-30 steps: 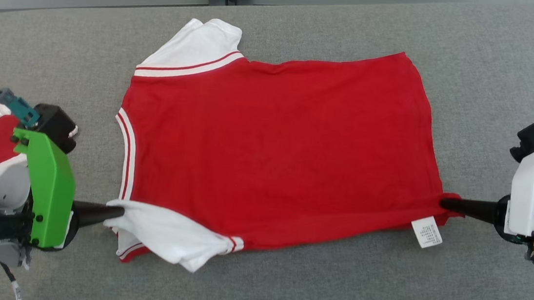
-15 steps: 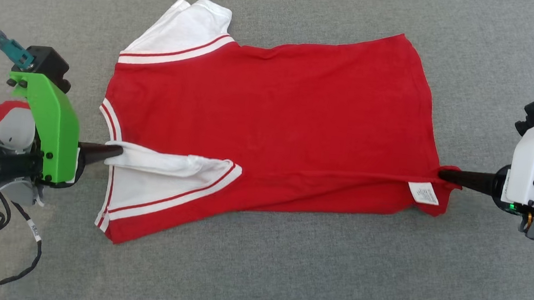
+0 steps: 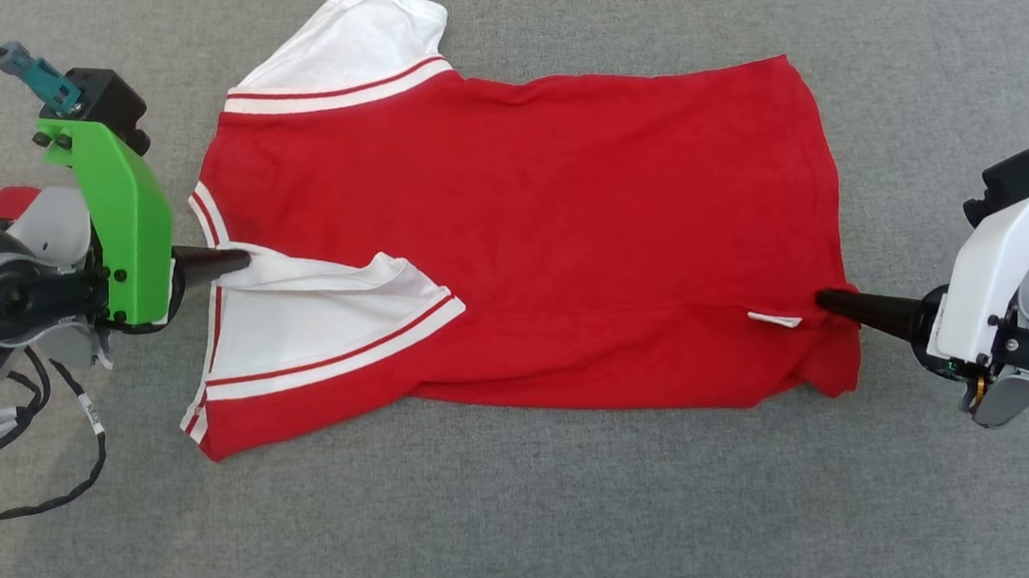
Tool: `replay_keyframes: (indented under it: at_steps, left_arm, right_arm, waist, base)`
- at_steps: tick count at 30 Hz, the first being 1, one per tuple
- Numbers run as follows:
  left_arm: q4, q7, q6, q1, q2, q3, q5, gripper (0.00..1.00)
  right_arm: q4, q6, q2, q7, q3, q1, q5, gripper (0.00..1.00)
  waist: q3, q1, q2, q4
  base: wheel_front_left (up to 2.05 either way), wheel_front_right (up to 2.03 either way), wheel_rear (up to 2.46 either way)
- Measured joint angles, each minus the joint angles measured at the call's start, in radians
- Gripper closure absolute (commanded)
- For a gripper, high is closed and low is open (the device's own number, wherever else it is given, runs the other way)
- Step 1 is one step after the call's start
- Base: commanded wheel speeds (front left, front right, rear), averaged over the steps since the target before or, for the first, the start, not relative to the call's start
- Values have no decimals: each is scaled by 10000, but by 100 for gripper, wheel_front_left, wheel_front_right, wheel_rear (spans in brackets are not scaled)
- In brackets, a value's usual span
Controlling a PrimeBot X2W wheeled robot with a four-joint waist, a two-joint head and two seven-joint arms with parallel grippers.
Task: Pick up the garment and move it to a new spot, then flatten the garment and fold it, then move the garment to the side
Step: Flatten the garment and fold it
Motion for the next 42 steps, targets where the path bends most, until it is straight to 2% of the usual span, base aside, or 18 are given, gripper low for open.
replay_keyframes:
  at_steps: [4, 10, 13, 15, 19, 21, 23, 25, 28, 32, 37, 42]
  left_arm:
    - [290, -278, -186, 40, -138, 12, 4, 0]
    - [244, -1310, -447, 384, 50, 130, 441, 0]
    - [-65, -2892, -556, 595, 190, 372, 1185, 0]
    - [-201, -4115, -476, 852, 272, 499, 1789, 0]
    - [-654, -5950, 186, 1788, 395, 464, 2771, 0]
    - [-915, -6698, 662, 2225, 464, 449, 3185, 0]
    - [-1185, -7478, 1260, 2628, 600, 451, 3693, 0]
    - [-1444, -8257, 1829, 3021, 598, 570, 3992, 0]
    - [-1891, -9359, 2734, 3808, 313, 805, 4090, 0]
    - [-2393, -9867, 3724, 4978, -176, 1277, 4245, 0]
    - [-2627, -9927, 4211, 6216, -823, 1797, 4777, 0]
    - [-2236, -9923, 4176, 6747, -1007, 1783, 4857, 0]
  right_arm:
    - [63, 0, 98, -407, -88, 10, -190, 0]
    - [-359, 0, 58, -2249, -805, 339, -809, 0]
    - [-629, -2, -42, -3356, -1085, 785, -1239, 0]
    - [-807, 0, -159, -4401, -1281, 1081, -1741, 0]
    - [-901, 0, -408, -6569, -1624, 1904, -2594, 0]
    - [-836, 0, -410, -6951, -1833, 2351, -2936, 0]
    - [-644, -2, -320, -7056, -2512, 2862, -3267, 0]
    - [-487, -2, 65, -7087, -3745, 3355, -3756, 0]
    - [-422, 0, 756, -7095, -5267, 4455, -5079, 0]
    - [-522, 0, 1638, -7095, -6312, 6070, -6362, 0]
    - [-391, 0, 1929, -7087, -6355, 7310, -7007, 0]
    - [54, 0, 2132, -6554, -5916, 7519, -7101, 0]
  waist:
    - [-205, 0, 0, 20]
    - [-650, 0, 0, 46]
    - [-890, 0, 0, 61]
    - [-1058, 0, 0, 73]
    - [-1360, 0, 0, 125]
    - [-1476, 0, 0, 164]
    - [-1571, 0, 0, 228]
    - [-1632, 0, 0, 275]
    - [-1681, 0, 0, 322]
    - [-1672, 0, 0, 328]
    - [-1593, 0, 0, 415]
    - [-1576, 0, 0, 421]
  base:
    - [0, 0, 0]
    - [0, 0, 0]
    - [0, 0, 0]
    - [0, 0, 0]
    - [0, 0, 0]
    - [0, 0, 0]
    - [0, 0, 0]
    - [0, 0, 0]
    - [0, 0, 0]
    - [0, 0, 0]
    - [0, 0, 0]
    - [0, 0, 0]
